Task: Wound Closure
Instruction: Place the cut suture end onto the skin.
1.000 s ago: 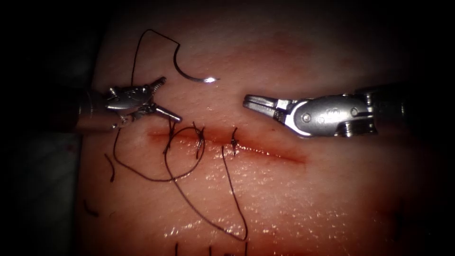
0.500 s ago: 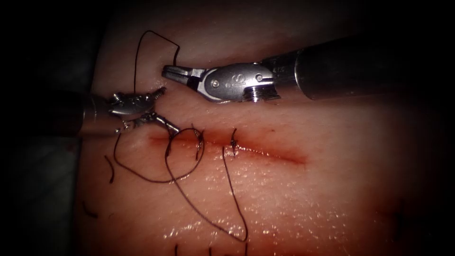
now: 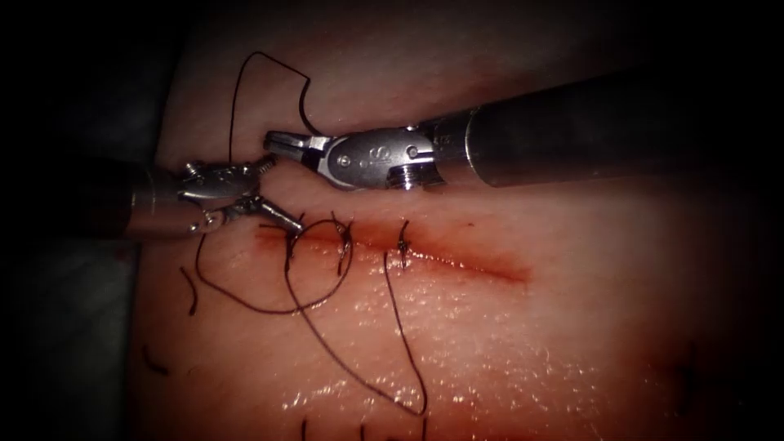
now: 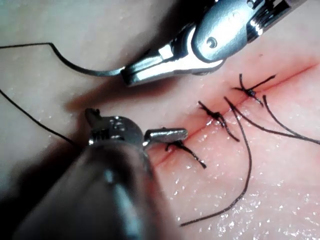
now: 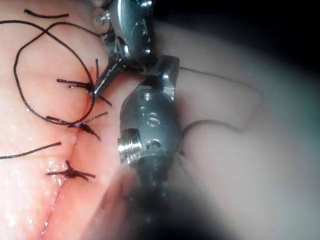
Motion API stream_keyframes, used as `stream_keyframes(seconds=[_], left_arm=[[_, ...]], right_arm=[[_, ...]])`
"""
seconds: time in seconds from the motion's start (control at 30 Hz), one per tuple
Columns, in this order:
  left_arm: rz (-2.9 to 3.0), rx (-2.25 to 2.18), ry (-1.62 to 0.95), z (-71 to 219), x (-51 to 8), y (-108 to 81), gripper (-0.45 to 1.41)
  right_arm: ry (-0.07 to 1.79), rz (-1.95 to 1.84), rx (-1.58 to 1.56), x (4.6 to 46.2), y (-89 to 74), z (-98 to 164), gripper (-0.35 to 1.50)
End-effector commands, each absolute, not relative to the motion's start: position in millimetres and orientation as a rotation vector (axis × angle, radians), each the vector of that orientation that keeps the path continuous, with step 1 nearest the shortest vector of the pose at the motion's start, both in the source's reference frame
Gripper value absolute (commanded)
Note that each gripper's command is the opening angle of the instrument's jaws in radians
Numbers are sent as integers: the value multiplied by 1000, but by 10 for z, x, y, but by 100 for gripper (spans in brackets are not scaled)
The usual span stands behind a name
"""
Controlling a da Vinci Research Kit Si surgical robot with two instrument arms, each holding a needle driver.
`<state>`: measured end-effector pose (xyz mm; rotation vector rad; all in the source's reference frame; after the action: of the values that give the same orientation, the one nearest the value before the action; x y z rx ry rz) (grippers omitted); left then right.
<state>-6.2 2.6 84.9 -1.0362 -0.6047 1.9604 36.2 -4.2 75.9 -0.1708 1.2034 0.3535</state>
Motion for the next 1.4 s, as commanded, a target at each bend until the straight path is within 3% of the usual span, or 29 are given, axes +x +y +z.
stream_keyframes(seconds=[0.03, 1.4], left_arm=[[1957, -1037, -605, 852, -69, 27, 131], [1918, -1093, -595, 821, -63, 32, 130]], right_arm=[[1200, 354, -176, 369, -42, 768, -35], [1023, 278, -127, 397, -64, 830, -35]])
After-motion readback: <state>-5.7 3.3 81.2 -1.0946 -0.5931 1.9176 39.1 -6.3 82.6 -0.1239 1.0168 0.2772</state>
